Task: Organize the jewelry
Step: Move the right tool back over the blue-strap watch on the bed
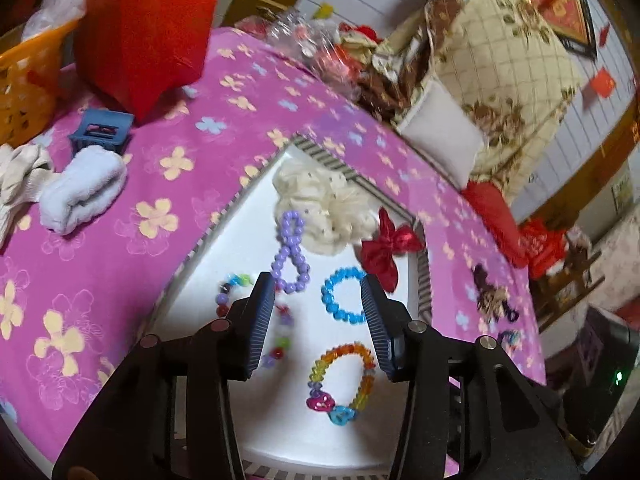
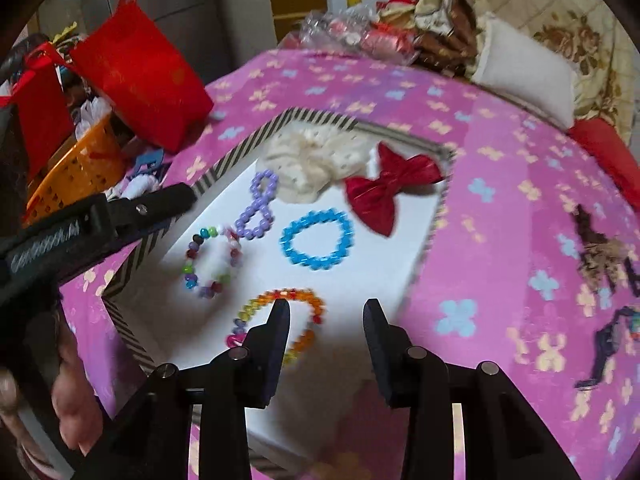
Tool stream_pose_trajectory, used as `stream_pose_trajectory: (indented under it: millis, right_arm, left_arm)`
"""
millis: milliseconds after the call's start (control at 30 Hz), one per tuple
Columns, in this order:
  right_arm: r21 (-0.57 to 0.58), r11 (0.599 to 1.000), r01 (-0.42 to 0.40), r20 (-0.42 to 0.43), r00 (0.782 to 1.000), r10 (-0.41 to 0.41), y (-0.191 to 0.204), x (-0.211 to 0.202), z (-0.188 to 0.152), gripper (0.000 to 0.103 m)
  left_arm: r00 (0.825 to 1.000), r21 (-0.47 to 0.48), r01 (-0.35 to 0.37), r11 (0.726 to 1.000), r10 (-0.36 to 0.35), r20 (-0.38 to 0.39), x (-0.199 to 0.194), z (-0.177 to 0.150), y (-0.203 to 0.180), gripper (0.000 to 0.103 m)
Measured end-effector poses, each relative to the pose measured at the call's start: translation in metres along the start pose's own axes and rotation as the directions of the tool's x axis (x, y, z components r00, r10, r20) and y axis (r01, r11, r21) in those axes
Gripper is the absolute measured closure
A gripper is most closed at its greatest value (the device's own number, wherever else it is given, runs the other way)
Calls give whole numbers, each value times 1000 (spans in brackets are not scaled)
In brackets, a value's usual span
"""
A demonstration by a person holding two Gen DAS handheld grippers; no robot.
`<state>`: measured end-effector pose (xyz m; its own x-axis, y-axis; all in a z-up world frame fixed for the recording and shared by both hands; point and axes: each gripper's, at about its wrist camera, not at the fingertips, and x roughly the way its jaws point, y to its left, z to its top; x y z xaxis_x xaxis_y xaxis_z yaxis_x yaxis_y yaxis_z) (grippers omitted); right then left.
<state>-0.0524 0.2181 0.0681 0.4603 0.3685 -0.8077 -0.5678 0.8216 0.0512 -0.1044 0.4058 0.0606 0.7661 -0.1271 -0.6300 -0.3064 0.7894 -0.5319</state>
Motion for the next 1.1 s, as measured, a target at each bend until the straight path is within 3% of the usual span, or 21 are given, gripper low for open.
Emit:
stream_pose_trajectory:
  millis: [133, 233, 433, 600, 867, 967, 1100]
  right_arm:
    - [24, 999, 38, 48, 998, -39, -23, -22, -9, 62]
    - [75, 995, 69, 69, 995, -74, -53, -39, -24, 62]
    - [218, 965, 145, 53, 986, -160, -128, -65, -65, 62]
    - [358, 905, 228, 9, 969, -248, -202, -87, -105, 62]
    - [518, 800, 303, -29, 941, -338, -286, -107, -143, 62]
    - [526, 786, 323, -32, 932, -362, -300, -101, -137, 62]
    - [537, 790, 296, -26, 942, -335, -314, -85, -120, 62]
  left_arm:
    - [1000, -77, -11, 997, 13, 15, -2, 3, 15, 58]
    - [999, -69, -37, 997, 37, -1, 3, 1, 13, 58]
    - [998, 24, -66, 998, 66, -11, 8, -11, -13, 57]
    - [997, 155, -68, 986, 71, -15, 11, -32, -55, 57]
    - [998, 355, 3, 935, 20, -61, 18, -90, -132, 53]
    - [993, 396, 58, 916, -13, -116, 25, -113, -155, 53]
    - [987, 463, 79, 883, -5, -160, 36, -137, -176, 53]
